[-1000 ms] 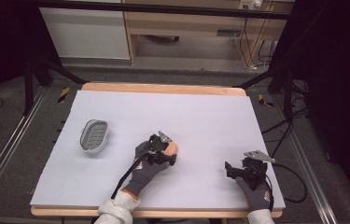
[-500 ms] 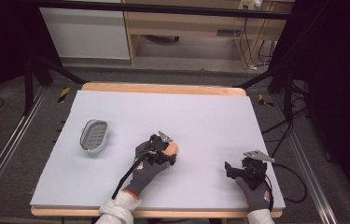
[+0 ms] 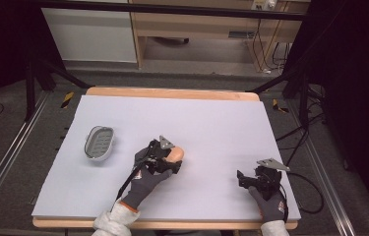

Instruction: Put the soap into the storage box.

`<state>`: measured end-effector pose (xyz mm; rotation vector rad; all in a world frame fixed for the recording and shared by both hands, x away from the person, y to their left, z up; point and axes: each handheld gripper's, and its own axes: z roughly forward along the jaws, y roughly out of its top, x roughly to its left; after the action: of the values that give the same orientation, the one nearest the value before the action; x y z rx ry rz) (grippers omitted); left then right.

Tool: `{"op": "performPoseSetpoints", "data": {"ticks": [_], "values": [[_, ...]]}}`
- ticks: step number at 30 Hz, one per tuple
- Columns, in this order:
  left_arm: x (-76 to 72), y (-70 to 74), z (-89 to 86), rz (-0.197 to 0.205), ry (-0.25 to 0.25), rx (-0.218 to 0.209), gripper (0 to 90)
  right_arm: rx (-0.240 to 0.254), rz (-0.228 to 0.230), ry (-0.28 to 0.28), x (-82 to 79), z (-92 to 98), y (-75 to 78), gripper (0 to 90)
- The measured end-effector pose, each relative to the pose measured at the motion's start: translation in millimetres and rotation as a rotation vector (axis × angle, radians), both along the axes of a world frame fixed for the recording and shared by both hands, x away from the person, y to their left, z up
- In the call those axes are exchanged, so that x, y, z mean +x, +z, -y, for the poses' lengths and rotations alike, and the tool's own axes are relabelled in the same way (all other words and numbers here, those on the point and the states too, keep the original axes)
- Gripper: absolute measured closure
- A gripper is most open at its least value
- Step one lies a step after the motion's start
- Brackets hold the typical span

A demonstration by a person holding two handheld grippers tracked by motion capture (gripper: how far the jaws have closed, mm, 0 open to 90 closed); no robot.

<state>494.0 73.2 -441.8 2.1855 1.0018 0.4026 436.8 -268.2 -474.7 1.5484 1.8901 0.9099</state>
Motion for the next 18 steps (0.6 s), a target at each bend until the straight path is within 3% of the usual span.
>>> {"op": "performPoseSetpoints", "data": {"ticks": [18], "values": [[-16.1, 22.6, -36.2, 0.036, 0.000, -0.031, 31.0, 0.006, 0.000, -0.007, -0.8, -0.6, 0.7, 5.4]]}}
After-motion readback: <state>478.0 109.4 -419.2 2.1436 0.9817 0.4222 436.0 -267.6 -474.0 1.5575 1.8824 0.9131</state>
